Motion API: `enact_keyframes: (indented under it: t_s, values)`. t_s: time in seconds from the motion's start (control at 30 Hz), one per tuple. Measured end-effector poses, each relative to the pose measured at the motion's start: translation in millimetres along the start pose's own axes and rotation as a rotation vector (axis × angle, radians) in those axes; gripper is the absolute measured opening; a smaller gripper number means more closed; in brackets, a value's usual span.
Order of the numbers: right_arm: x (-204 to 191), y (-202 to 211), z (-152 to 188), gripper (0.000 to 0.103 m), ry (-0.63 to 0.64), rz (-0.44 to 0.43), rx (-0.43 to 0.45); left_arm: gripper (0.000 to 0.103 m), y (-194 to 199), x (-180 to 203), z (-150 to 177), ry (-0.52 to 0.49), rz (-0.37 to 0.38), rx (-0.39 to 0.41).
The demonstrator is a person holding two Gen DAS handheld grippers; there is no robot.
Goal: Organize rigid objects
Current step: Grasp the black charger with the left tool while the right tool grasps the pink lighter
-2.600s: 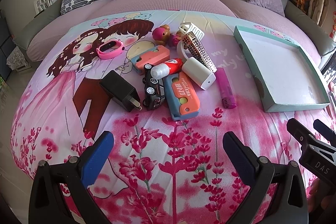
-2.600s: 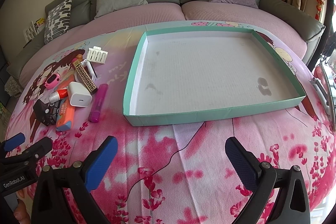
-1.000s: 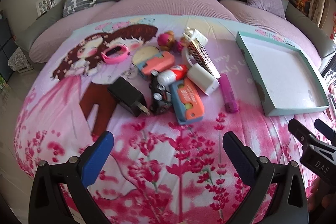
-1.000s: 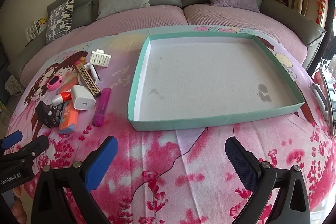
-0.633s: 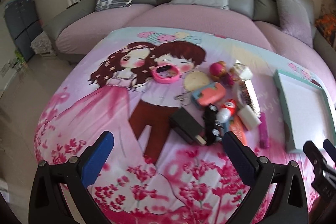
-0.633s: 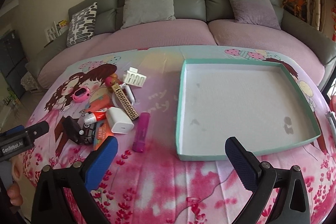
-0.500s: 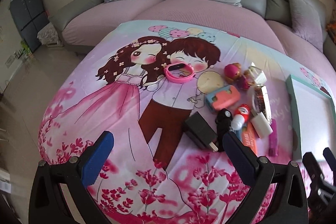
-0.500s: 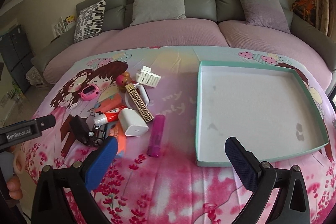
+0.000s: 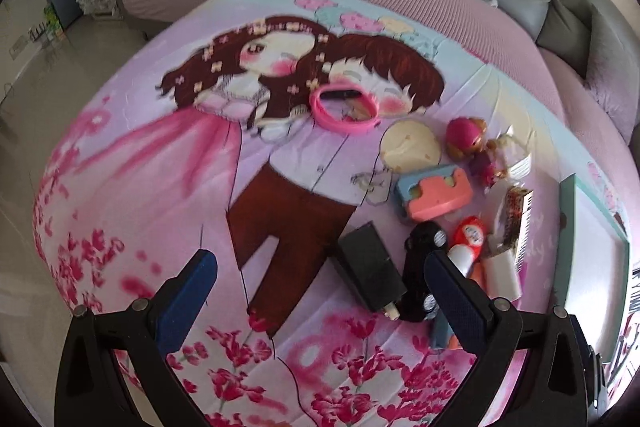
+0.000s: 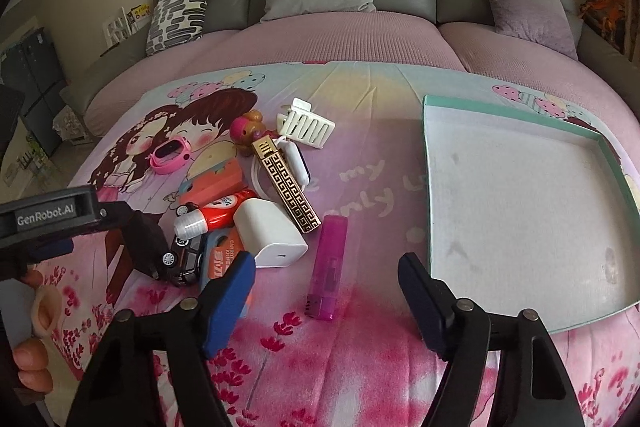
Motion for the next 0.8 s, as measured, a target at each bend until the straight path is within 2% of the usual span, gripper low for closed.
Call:
enact_keyframes:
  t_s: [0.07,0.13,0.17,0.23,0.33,0.37,0.4,0.43,0.53,0.7,0.8]
  values:
    - [-0.6,-7.4,0.7,0.068,0.006,0.006,-0.018,0.103,-10.7,1.2,4.7,0.012,-0.007,-0.020]
    - [0.4,-14.0,2.1,0.067,0.003,0.008,-0.033,0.102,-16.5,2.4,7.2,0.013,0.003,-0.027]
    - [1.1,-16.7,2.9,0.066,0.001,0.009,-0.038,0.101,-18.4,3.7,7.9,0.009,0.002,-0.026]
    - [1.7,-22.2,3.9,0.057,0.000,0.012,-0.049,0.099,-20.3,5.7,8.9,0.004,-0.015,-0.015]
    - [2.7,-30.1,4.1,0.054,-0.003,0.012,-0.066,0.098,-22.5,9.1,9.9,-0.006,-0.038,0.002]
    - [3.1,-32.4,4.0,0.053,-0.003,0.011,-0.070,0.093,-23.4,9.6,9.8,-0.009,-0.039,0.007]
    - [3.7,-34.3,4.1,0.050,-0.004,0.014,-0.074,0.082,-24.7,10.3,9.9,-0.012,-0.030,0.007]
    - [4.1,-36.4,3.9,0.048,-0.005,0.018,-0.079,0.078,-27.1,10.6,9.3,-0.013,-0.019,-0.002]
    - [4.3,-40.7,3.0,0.044,-0.005,0.019,-0.080,0.073,-33.7,13.9,9.6,-0.024,-0.020,-0.012]
    - [2.0,-44.9,-0.2,0.040,0.008,0.055,-0.071,0.053,-38.0,17.9,10.4,-0.039,-0.019,-0.008]
    - [-0.7,-47.7,-1.1,0.040,0.023,0.080,-0.068,0.049,-38.3,18.3,11.3,-0.047,-0.032,0.005]
Point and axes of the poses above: each gripper's, at about its wrist camera, not at the fingertips, and y roughly against the way its jaws point, x to its right, z to its underside, the point moved 1 cm from there along -y, roughly the way its jaws point, and after that the axes turned 10 degrees about -x, right-handed, at the moved point
